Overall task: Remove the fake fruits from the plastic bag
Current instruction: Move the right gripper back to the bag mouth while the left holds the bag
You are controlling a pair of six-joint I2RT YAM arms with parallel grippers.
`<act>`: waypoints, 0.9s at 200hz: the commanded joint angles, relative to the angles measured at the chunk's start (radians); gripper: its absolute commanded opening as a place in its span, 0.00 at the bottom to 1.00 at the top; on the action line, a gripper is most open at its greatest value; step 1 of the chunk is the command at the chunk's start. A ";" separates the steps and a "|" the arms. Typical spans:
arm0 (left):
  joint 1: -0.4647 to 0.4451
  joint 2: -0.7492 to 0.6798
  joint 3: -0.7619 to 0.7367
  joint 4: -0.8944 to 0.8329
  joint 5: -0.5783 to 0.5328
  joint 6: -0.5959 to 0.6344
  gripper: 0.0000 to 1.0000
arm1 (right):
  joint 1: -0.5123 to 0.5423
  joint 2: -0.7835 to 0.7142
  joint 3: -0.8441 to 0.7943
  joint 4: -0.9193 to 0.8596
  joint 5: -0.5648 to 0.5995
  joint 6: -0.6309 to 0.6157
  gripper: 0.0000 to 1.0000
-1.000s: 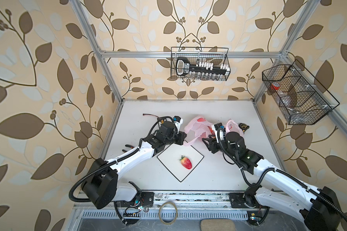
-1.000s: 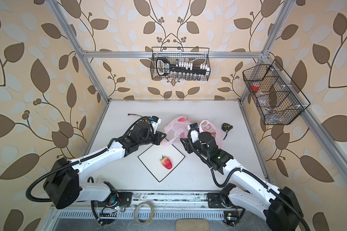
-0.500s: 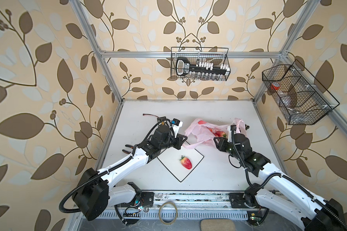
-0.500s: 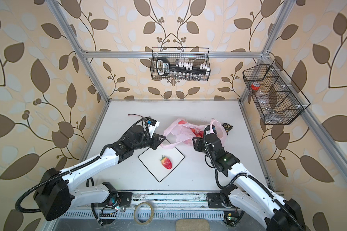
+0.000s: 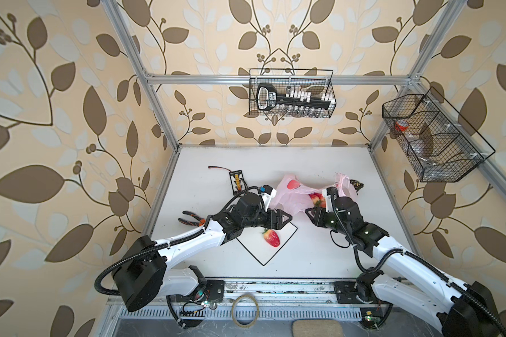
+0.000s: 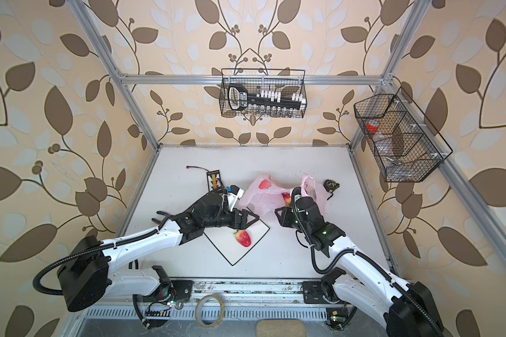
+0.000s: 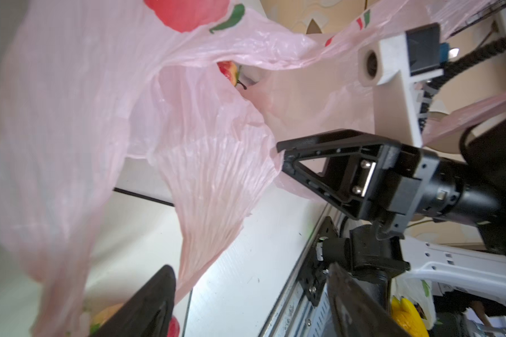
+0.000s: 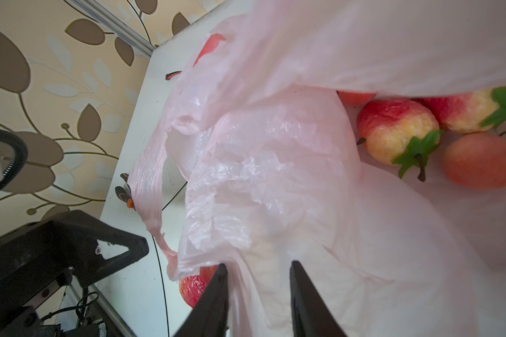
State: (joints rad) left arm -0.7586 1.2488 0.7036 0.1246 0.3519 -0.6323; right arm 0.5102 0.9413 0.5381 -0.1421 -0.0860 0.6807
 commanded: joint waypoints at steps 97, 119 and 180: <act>0.007 0.001 -0.063 -0.041 -0.159 -0.118 0.97 | -0.003 0.012 0.033 0.011 0.006 -0.047 0.34; 0.007 0.068 -0.047 0.005 -0.127 -0.107 0.94 | -0.003 0.005 0.036 0.006 0.006 -0.049 0.34; 0.008 0.179 -0.010 0.113 -0.095 -0.080 0.49 | -0.005 -0.018 0.035 -0.016 0.037 -0.051 0.33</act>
State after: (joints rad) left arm -0.7578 1.4002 0.6514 0.1398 0.2348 -0.7189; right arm 0.5098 0.9478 0.5388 -0.1387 -0.0822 0.6441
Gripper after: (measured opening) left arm 0.612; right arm 0.333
